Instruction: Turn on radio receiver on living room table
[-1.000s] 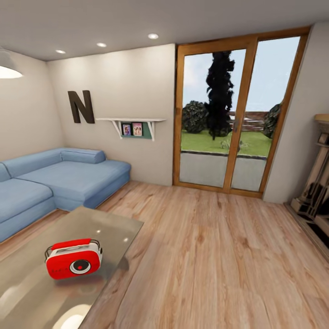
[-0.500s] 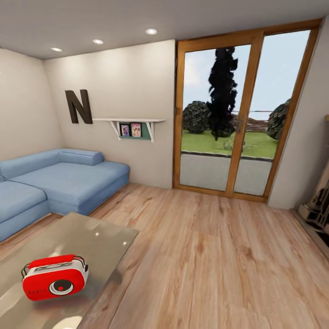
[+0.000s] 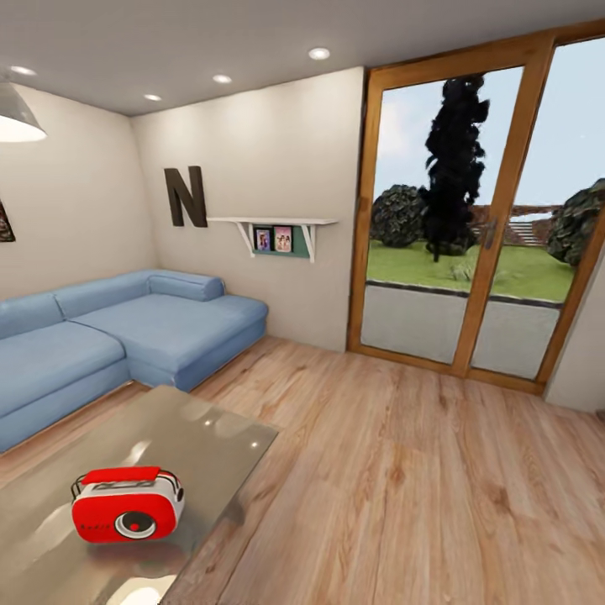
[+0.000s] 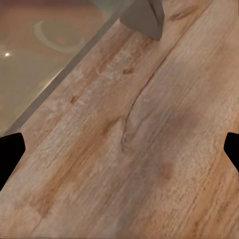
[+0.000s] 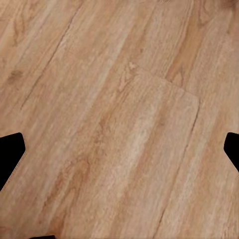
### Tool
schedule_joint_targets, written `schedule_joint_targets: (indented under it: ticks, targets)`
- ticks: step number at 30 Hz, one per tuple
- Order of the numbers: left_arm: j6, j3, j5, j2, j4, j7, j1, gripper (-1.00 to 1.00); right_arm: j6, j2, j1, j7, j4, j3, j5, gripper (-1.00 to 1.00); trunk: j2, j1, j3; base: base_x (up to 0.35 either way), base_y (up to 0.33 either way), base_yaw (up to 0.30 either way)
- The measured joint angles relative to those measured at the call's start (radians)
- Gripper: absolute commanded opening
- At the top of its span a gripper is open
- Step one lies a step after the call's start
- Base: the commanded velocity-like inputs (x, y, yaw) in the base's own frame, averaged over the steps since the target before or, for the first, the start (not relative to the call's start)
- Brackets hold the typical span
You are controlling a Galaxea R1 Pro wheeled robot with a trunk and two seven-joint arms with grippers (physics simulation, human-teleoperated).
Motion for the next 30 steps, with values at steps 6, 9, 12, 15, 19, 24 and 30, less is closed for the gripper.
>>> schedule_joint_targets:
  ticks: [6, 9, 12, 15, 19, 24, 30]
  targets:
    - [0.000, 0.000, 0.000, 0.000, -0.001, 0.000, 0.000, 1.00, 0.000, 0.000, 0.000, 0.000, 0.000, 0.000, 0.000, 1.00, 0.000, 0.000, 0.000, 0.001, 0.000, 0.284]
    - [0.000, 0.000, 0.000, 0.000, 0.000, 0.000, 0.000, 1.00, 0.000, 0.000, 0.000, 0.000, 0.000, 0.000, 0.000, 1.00, 0.000, 0.000, 0.000, 0.000, 0.000, 0.284]
    - [-0.001, 0.000, 0.000, 0.000, -0.001, 0.000, 0.000, 1.00, 0.000, 0.000, 0.000, 0.000, 0.000, 0.000, 0.000, 1.00, 0.000, 0.000, 0.000, 0.000, 0.000, 0.284]
    - [-0.002, 0.000, 0.000, 0.000, -0.001, 0.000, 0.000, 1.00, 0.000, 0.001, 0.000, 0.000, 0.000, 0.000, 0.000, 1.00, 0.000, 0.000, 0.000, 0.000, 0.000, 0.284]
    - [-0.003, 0.000, 0.000, 0.000, -0.001, 0.000, 0.000, 1.00, 0.000, 0.000, 0.000, 0.000, 0.000, 0.000, 0.000, 1.00, 0.000, 0.000, 0.000, 0.000, 0.000, 0.284]
    - [-0.003, 0.000, 0.000, 0.000, -0.001, 0.000, 0.000, 1.00, 0.000, 0.000, 0.000, 0.000, 0.000, 0.000, 0.000, 1.00, 0.000, 0.000, 0.000, 0.000, 0.000, 0.284]
    - [-0.003, 0.000, 0.000, 0.000, -0.001, 0.000, 0.000, 1.00, 0.000, 0.000, 0.000, 0.000, 0.000, 0.000, 0.000, 1.00, 0.000, 0.000, 0.000, 0.000, 0.000, 0.284]
